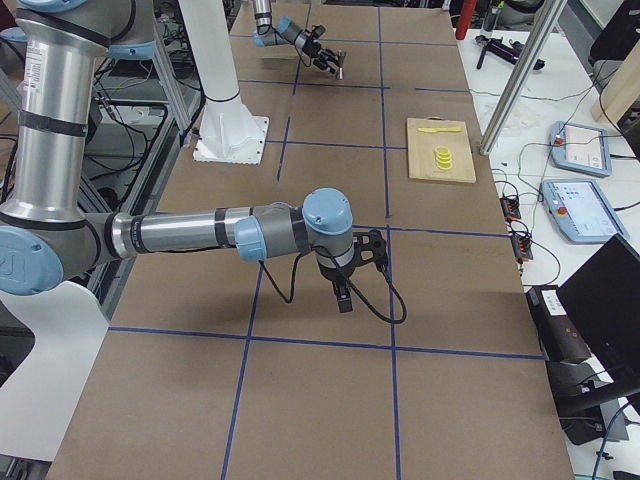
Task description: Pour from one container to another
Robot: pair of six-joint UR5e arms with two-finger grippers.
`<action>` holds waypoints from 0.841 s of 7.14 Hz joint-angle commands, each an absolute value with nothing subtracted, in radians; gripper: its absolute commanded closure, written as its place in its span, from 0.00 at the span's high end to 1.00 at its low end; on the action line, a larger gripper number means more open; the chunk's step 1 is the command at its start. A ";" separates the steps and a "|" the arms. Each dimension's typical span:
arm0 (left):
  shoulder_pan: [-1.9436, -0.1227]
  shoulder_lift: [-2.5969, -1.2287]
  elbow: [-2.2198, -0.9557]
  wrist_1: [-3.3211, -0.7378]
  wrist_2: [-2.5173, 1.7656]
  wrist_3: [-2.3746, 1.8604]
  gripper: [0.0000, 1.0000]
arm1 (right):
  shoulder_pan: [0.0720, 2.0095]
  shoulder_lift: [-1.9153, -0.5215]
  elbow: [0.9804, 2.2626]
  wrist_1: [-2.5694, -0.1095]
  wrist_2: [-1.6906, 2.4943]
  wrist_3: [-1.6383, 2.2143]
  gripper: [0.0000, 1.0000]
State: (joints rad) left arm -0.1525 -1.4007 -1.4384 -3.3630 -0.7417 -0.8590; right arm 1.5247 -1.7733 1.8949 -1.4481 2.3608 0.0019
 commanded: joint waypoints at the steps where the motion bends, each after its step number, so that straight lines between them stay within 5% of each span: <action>1: -0.160 -1.396 -1.436 -3.379 -0.744 -0.859 0.77 | 1.525 -1.773 1.896 -1.448 2.361 0.002 1.00; 5: -0.207 -1.397 -1.436 -3.381 -0.745 -0.857 0.77 | 1.525 -1.773 1.896 -1.448 2.361 0.002 1.00; 6: -0.210 -1.399 -1.436 -3.381 -0.747 -0.857 0.69 | 1.525 -1.772 1.896 -1.448 2.361 0.002 1.00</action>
